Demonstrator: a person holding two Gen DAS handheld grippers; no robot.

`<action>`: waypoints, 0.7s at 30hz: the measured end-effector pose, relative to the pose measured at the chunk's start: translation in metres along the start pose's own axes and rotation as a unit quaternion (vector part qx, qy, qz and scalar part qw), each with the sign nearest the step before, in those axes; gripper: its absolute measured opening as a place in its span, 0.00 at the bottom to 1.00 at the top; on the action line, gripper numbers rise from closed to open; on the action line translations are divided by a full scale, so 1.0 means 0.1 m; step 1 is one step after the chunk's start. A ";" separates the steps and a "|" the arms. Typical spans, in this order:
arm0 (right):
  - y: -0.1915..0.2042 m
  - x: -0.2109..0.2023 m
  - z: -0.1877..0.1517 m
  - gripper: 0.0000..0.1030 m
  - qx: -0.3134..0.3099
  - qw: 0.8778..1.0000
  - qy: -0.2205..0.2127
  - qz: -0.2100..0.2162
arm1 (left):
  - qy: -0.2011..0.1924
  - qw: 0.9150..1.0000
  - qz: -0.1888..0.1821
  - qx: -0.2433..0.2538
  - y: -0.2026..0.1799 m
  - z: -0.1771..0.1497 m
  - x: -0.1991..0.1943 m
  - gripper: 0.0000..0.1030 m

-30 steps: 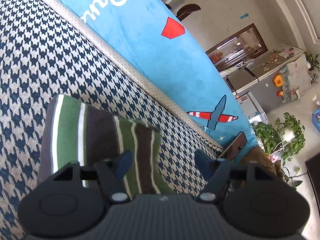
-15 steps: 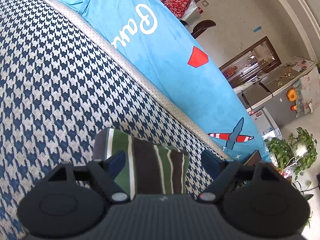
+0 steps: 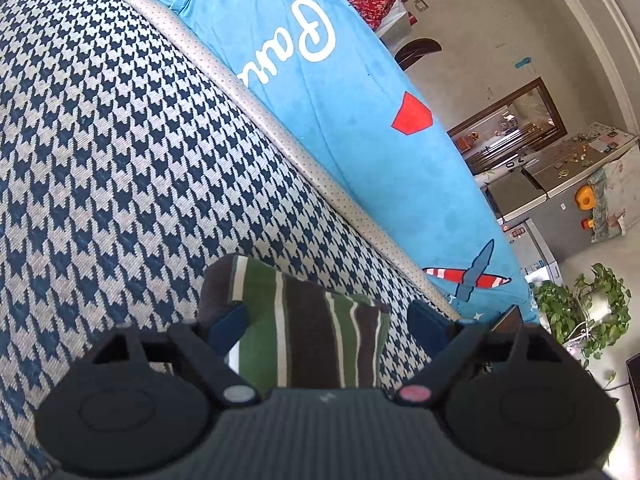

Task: Fold clothes
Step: 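Open both grippers and release the folded striped shirt on the bed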

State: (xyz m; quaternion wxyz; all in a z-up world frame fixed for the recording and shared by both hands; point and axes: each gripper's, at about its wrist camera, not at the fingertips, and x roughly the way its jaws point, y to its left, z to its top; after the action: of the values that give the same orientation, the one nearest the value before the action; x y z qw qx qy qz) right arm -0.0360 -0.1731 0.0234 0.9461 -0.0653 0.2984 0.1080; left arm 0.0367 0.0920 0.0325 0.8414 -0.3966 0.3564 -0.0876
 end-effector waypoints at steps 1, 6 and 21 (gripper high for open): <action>0.03 0.00 0.01 0.27 -0.004 1.000 -0.003 0.001 | -0.001 1.000 0.000 0.003 -0.01 0.00 0.02 0.85; 0.17 0.07 0.04 0.27 -0.009 1.000 0.008 0.016 | 0.002 1.000 0.014 0.000 0.00 0.04 0.22 0.85; 0.53 0.26 0.03 0.43 -0.052 0.998 0.023 0.029 | 0.013 0.996 0.081 0.044 -0.04 0.13 0.39 0.92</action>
State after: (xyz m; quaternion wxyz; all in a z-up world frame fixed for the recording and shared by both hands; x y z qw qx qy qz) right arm -0.0264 -0.1164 0.0075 0.9309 -0.1076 0.3155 0.1495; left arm 0.0747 0.0800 0.0202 0.8580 -0.3274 0.3939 -0.0396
